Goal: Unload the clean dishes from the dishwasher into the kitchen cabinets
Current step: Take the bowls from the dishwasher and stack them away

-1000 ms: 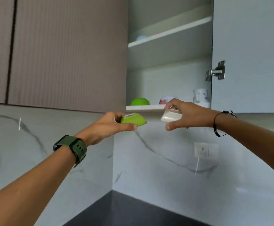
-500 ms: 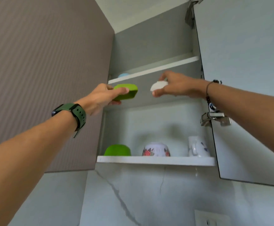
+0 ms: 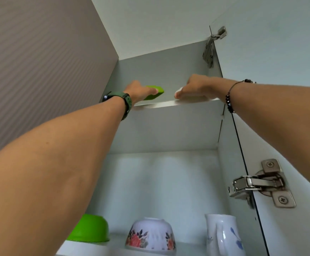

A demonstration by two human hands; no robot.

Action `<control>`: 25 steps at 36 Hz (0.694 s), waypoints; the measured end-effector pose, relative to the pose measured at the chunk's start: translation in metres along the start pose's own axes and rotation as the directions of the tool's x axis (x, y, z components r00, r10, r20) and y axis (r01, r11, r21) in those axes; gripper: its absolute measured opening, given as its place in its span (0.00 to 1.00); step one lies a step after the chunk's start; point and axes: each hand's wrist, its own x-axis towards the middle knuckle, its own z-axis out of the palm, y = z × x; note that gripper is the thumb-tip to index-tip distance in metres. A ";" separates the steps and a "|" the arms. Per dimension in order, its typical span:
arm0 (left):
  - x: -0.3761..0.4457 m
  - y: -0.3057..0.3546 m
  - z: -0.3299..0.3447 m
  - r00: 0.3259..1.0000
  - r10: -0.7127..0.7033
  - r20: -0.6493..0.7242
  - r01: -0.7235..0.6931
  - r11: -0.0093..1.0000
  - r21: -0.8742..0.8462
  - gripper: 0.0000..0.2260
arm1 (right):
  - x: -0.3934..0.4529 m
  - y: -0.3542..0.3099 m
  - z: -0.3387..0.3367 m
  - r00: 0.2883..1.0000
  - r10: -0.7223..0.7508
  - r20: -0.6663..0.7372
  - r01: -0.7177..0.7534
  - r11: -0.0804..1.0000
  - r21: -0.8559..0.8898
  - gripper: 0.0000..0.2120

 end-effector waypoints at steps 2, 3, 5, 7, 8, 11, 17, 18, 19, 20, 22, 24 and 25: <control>0.005 -0.001 0.006 1.000 -0.012 0.001 0.012 0.999 0.036 0.30 | 0.003 0.001 0.005 0.999 0.019 0.029 -0.019 1.000 -0.004 0.16; 0.007 -0.002 0.009 1.000 -0.019 -0.001 0.019 0.998 0.060 0.30 | 0.004 0.002 0.006 0.999 0.026 0.043 -0.025 1.000 -0.008 0.14; 0.010 -0.003 0.014 1.000 -0.028 -0.011 0.029 0.993 0.117 0.29 | 0.003 0.000 0.008 0.998 0.028 0.059 -0.025 0.999 -0.041 0.10; 0.013 -0.004 0.020 0.999 -0.036 -0.007 0.037 0.988 0.152 0.24 | 0.001 -0.002 0.009 0.998 0.020 0.061 -0.015 0.996 -0.084 0.06; 0.015 -0.005 0.025 0.999 -0.036 0.005 0.035 0.985 0.167 0.21 | -0.001 -0.003 0.009 0.998 0.012 0.065 -0.005 0.995 -0.103 0.06; 0.017 -0.006 0.037 1.000 -0.028 -0.008 0.030 0.972 0.232 0.14 | -0.008 -0.006 0.010 0.998 -0.009 0.062 0.023 0.977 -0.213 0.05; 0.017 -0.007 0.044 0.999 -0.036 -0.032 0.043 0.966 0.256 0.13 | -0.011 -0.010 0.017 0.997 -0.020 0.071 0.048 0.908 -0.416 0.18; 0.016 -0.008 0.044 0.999 -0.032 -0.033 0.039 0.966 0.257 0.13 | -0.010 -0.010 0.019 0.998 -0.010 0.069 0.039 0.902 -0.430 0.22; 0.015 -0.009 0.044 0.999 -0.031 -0.034 0.038 0.966 0.255 0.15 | -0.009 -0.010 0.022 0.997 0.000 0.072 0.031 0.904 -0.427 0.23; 0.015 -0.010 0.044 0.999 -0.030 -0.034 0.038 0.966 0.256 0.17 | -0.008 -0.011 0.025 0.997 0.008 0.076 0.024 0.908 -0.418 0.24; 0.013 -0.010 0.044 0.999 -0.028 -0.019 0.032 0.967 0.254 0.18 | -0.009 -0.012 0.028 0.995 0.023 0.094 0.015 0.921 -0.389 0.23; 0.011 -0.011 0.044 0.999 -0.032 0.001 0.030 0.964 0.263 0.18 | -0.011 -0.012 0.029 0.995 0.033 0.095 0.005 0.926 -0.376 0.23; 0.010 -0.011 0.044 0.999 -0.036 0.004 0.034 0.962 0.271 0.19 | -0.011 -0.012 0.029 0.995 0.038 0.092 -0.001 0.927 -0.375 0.23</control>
